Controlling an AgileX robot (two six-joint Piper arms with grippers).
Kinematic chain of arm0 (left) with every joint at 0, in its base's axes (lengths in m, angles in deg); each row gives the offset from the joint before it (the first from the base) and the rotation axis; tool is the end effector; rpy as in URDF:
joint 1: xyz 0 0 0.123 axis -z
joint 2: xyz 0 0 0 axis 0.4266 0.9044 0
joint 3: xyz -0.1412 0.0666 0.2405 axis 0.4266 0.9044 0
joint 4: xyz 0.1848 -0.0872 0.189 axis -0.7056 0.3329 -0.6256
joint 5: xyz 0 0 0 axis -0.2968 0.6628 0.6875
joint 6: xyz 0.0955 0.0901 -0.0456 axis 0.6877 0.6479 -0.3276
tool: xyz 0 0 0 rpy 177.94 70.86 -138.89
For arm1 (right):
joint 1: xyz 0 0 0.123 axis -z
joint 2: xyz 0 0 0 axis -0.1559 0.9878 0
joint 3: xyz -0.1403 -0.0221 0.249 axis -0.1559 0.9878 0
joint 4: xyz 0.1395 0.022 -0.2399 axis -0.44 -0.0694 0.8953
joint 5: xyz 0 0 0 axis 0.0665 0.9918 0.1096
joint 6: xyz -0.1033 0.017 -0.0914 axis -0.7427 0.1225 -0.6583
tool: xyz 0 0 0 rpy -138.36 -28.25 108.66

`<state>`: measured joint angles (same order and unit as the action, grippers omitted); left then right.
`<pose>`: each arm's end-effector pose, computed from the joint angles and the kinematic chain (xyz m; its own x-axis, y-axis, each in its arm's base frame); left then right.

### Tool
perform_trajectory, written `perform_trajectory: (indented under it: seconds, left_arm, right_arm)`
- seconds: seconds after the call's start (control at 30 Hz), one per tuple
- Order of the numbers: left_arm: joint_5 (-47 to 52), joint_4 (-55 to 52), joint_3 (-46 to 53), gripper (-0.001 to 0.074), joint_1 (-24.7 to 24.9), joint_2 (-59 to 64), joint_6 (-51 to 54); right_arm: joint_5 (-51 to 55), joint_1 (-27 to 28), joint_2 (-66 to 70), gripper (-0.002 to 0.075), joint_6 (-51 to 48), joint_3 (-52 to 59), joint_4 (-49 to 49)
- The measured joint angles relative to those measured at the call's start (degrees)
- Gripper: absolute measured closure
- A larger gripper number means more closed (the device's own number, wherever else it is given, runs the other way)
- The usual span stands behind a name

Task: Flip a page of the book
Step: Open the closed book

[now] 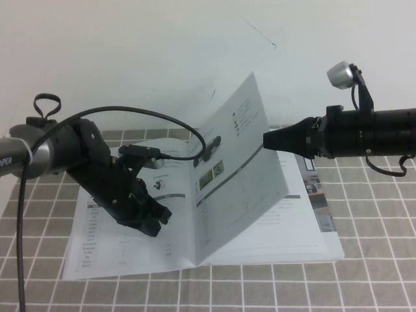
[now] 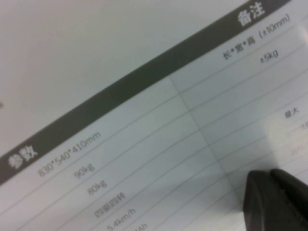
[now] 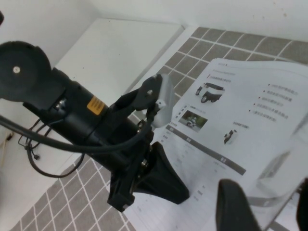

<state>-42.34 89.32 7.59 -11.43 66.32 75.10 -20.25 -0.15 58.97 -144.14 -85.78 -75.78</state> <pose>0.4051 -0.1457 0.0910 -0.8855 0.3630 -0.2902 0.4398 0.8563 -0.2709 0.4164 0.1808 0.1739 -0.6555 -0.0502 -0.7535 -0.6759 0.4840 0.5558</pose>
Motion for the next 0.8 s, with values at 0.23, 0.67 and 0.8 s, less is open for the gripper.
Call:
perform_trajectory:
  seconds: [0.23, 0.67, 0.8]
  left_arm:
    - [0.0, 0.3, 0.0, 0.0739, 0.0, 0.0, -0.2]
    - [0.3, 1.0, 0.0, 0.0739, -0.3, 0.1, 0.2]
    - [0.5, 1.0, 0.0, 0.0739, -0.4, 0.1, 0.2]
  right_arm:
    - [0.1, 0.0, 0.0, 0.0441, -2.6, 0.0, -0.3]
    - [-3.7, 0.0, 0.0, 0.0416, -1.1, -0.2, 1.8]
    - [-8.2, 0.0, 0.0, 0.0283, 4.5, -3.0, 6.8]
